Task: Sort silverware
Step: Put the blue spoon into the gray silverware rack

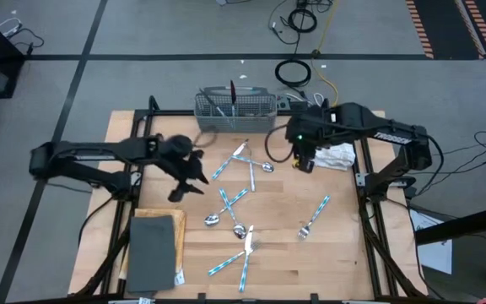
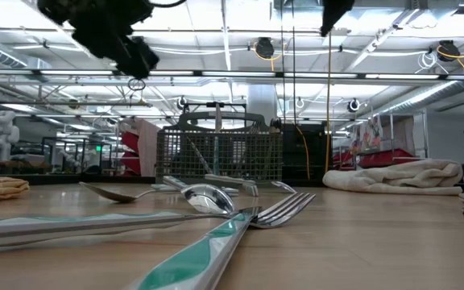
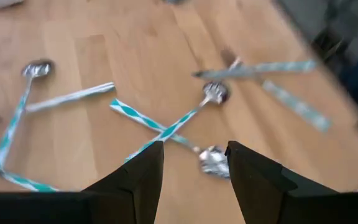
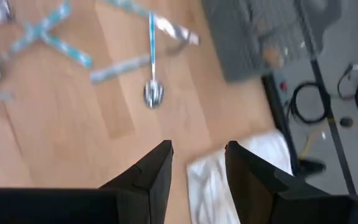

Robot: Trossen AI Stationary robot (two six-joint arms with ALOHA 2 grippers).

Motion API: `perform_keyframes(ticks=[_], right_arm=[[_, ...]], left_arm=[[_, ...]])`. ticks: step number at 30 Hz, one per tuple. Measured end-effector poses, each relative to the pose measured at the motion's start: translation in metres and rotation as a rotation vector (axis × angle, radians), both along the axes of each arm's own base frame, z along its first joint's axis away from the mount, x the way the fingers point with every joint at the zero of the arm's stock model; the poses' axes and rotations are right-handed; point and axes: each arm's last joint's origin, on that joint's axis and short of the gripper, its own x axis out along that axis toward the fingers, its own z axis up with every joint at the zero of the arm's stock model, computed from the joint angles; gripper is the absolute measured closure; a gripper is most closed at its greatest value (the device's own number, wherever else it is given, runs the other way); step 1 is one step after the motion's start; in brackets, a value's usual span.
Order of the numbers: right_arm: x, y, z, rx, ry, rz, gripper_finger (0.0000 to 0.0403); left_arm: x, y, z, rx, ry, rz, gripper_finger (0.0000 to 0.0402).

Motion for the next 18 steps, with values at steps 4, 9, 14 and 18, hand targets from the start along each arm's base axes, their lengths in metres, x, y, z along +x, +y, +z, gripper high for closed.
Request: perform_keyframes(ticks=[4,9,14,18], right_arm=[[-0.003,0.010,-0.007,0.021,0.046,0.002,0.0266],[-0.005,0.023,-0.008,0.051,0.039,0.018,0.0266],[-0.004,0.034,-0.008,0.057,0.031,0.027,0.0266],[-0.004,0.042,-0.008,0.064,0.023,0.032,0.0266]], left_arm=[[0.023,-0.007,-0.013,0.163,0.049,-0.115,0.0219],[0.044,-0.014,-0.034,0.293,0.127,-0.259,0.0219],[0.068,-0.017,-0.049,0.379,0.176,-0.316,0.0219],[0.081,-0.019,-0.064,0.415,0.226,-0.359,0.0219]])
